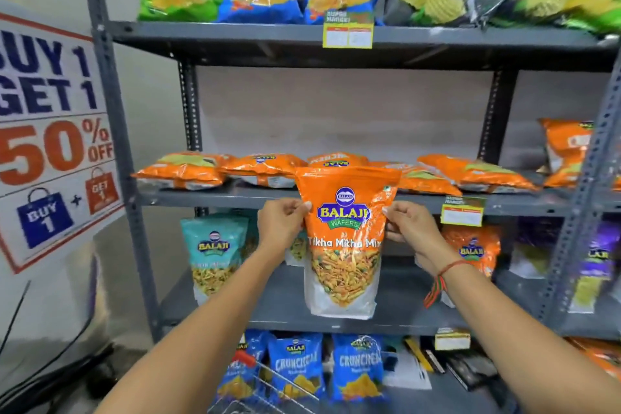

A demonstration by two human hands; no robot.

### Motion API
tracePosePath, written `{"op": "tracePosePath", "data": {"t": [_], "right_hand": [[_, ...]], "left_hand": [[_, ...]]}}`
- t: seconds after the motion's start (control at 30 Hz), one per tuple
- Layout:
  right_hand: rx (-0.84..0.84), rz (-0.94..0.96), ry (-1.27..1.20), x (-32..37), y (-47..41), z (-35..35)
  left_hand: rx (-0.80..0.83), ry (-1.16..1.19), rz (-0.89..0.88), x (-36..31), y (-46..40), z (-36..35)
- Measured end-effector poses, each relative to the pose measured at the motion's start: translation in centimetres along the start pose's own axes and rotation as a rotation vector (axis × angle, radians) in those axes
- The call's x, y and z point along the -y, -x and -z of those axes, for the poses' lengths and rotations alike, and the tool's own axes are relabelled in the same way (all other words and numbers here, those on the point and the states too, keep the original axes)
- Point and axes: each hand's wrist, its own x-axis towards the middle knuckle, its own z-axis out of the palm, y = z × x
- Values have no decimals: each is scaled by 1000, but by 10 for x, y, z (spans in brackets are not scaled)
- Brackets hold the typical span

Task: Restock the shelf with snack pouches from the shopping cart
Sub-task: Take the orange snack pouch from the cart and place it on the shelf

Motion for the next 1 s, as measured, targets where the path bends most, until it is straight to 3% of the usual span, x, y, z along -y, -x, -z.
{"op": "tracePosePath", "data": {"t": [0.4, 0.7, 1.0], "right_hand": [[-97, -221, 85, -139, -50, 53], [-141, -271, 170, -238, -140, 96], [-110, -324, 180, -282, -180, 104]], "left_hand": [[144, -133, 140, 132, -11, -116], [139, -109, 186, 194, -64, -211], [87, -107, 187, 224, -86, -246]]}}
